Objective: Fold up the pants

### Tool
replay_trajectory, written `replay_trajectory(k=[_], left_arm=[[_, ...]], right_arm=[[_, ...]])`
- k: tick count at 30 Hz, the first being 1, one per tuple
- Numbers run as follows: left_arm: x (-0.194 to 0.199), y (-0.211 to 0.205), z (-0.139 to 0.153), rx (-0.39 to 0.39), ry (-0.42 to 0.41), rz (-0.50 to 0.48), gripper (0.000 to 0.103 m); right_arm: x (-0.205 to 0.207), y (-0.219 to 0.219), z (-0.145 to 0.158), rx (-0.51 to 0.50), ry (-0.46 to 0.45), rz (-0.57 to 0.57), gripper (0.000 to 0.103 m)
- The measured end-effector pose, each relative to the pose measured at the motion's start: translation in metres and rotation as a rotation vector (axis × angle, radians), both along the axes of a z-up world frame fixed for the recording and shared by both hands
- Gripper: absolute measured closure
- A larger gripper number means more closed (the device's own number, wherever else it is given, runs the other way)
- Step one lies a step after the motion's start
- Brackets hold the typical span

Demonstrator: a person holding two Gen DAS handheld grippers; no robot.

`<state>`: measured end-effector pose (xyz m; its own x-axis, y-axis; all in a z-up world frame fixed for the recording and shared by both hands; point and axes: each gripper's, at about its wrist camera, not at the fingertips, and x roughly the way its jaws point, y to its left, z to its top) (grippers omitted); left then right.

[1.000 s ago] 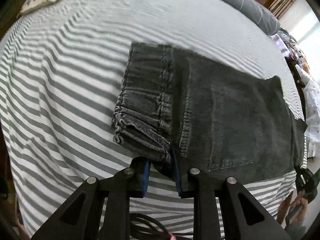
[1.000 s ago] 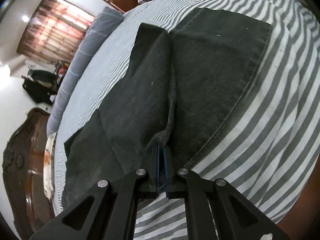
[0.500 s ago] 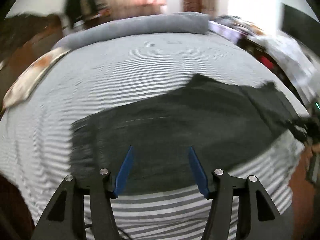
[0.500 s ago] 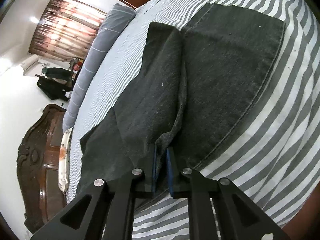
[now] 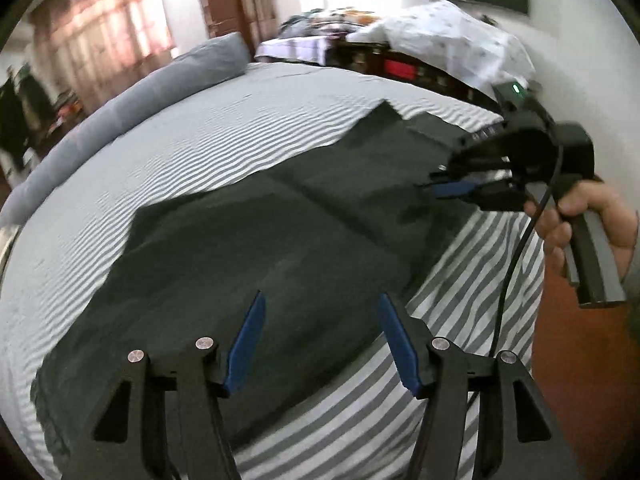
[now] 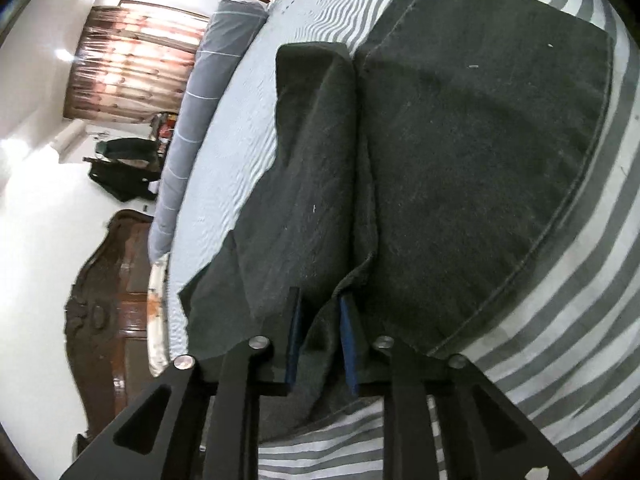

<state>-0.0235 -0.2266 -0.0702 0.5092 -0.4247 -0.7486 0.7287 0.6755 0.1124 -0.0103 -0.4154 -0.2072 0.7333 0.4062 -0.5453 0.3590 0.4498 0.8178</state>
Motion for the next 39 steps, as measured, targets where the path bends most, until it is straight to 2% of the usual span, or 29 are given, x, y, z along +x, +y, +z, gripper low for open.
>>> replay_trajectory(k=[4,8,13,14,16,19,23,28,34,37,39], left_arm=[[0.001,-0.034,-0.013,0.018,-0.023,-0.046,0.043],[0.009,-0.062,-0.023,0.031,-0.046,-0.045,0.043],[0.015,-0.078,-0.037,0.057,-0.064,-0.035,0.044],[0.017,-0.082,-0.039,0.067,-0.067,-0.035,0.048],[0.024,-0.087,-0.043,0.067,-0.028,-0.048,0.092],[0.032,-0.090,-0.043,0.052,0.003,-0.028,0.095],[0.040,-0.088,-0.035,0.031,-0.011,0.008,0.096],[0.060,-0.072,-0.017,-0.041,0.011,0.087,0.096],[0.068,-0.060,-0.017,-0.060,0.041,0.104,0.096],[0.067,-0.058,-0.022,-0.057,0.046,0.096,0.096],[0.067,-0.056,-0.024,-0.065,0.056,0.102,0.096]], right_arm=[[-0.004,-0.005,0.007,0.043,-0.045,0.013,0.094],[-0.002,-0.010,0.014,0.081,-0.074,0.015,0.095],[0.003,-0.017,0.026,0.098,-0.119,0.008,0.095],[0.003,-0.018,0.028,0.097,-0.131,0.009,0.095],[0.005,-0.021,0.030,0.085,-0.151,0.021,0.093],[0.009,-0.025,0.024,0.078,-0.146,0.007,0.093],[0.005,-0.033,0.009,0.087,-0.114,-0.038,0.092],[0.004,-0.040,-0.011,0.128,-0.071,-0.068,0.091],[0.034,-0.057,-0.019,0.178,-0.072,-0.147,0.086],[0.050,-0.073,-0.013,0.149,-0.064,-0.197,0.083],[0.067,-0.078,-0.006,0.122,-0.067,-0.182,0.083]])
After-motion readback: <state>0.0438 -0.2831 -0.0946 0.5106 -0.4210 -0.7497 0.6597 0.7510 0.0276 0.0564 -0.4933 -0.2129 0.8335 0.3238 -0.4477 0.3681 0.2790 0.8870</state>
